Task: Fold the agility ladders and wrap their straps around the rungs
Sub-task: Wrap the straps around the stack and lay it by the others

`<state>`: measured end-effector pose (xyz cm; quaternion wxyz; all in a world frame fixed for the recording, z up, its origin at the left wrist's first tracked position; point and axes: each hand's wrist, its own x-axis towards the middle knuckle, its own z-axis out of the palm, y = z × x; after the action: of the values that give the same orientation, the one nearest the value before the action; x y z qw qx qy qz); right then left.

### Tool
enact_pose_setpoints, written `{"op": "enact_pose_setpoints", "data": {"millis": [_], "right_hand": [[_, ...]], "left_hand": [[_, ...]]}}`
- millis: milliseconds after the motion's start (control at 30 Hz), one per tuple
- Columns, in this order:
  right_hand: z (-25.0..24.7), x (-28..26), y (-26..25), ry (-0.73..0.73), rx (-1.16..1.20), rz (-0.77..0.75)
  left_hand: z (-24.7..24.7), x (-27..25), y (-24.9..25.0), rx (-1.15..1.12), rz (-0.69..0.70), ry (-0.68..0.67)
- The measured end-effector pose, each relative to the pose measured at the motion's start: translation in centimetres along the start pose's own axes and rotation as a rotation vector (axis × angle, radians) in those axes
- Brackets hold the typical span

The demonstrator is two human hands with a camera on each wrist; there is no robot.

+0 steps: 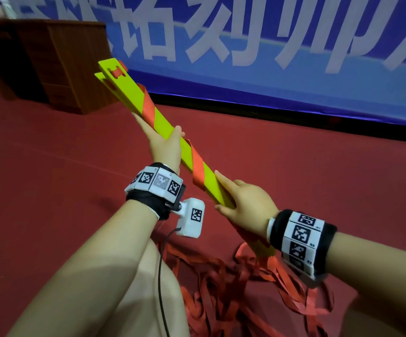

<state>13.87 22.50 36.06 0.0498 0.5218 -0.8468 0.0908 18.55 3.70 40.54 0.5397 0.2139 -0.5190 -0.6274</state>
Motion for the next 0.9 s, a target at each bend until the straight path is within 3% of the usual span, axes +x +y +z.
{"op": "enact_pose_setpoints", "data": {"millis": [67, 167, 333, 433, 667, 900], "right_hand": [[0.1, 0.4, 0.7, 0.004, 0.066, -0.033], [-1.2, 0.7, 2.1, -0.092, 0.397, -0.115], [-3.3, -0.1, 2.4, -0.238, 0.779, -0.197], [-3.7, -0.6, 2.1, -0.275, 0.788, -0.200], [-3.3, -0.6, 2.3, -0.229, 0.802, 0.034], [-2.4, -0.5, 1.8, -0.064, 0.800, 0.208]], "left_hand": [[0.1, 0.1, 0.3, -0.059, -0.046, -0.001], [0.0, 0.4, 1.1, -0.148, -0.089, -0.058], [-0.9, 0.9, 1.6, -0.028, 0.035, -0.177], [-1.1, 0.7, 1.8, -0.038, 0.064, -0.168], [-1.1, 0.8, 1.6, 0.064, 0.162, -0.088], [-1.3, 0.4, 1.5, 0.133, 0.236, 0.029]]}}
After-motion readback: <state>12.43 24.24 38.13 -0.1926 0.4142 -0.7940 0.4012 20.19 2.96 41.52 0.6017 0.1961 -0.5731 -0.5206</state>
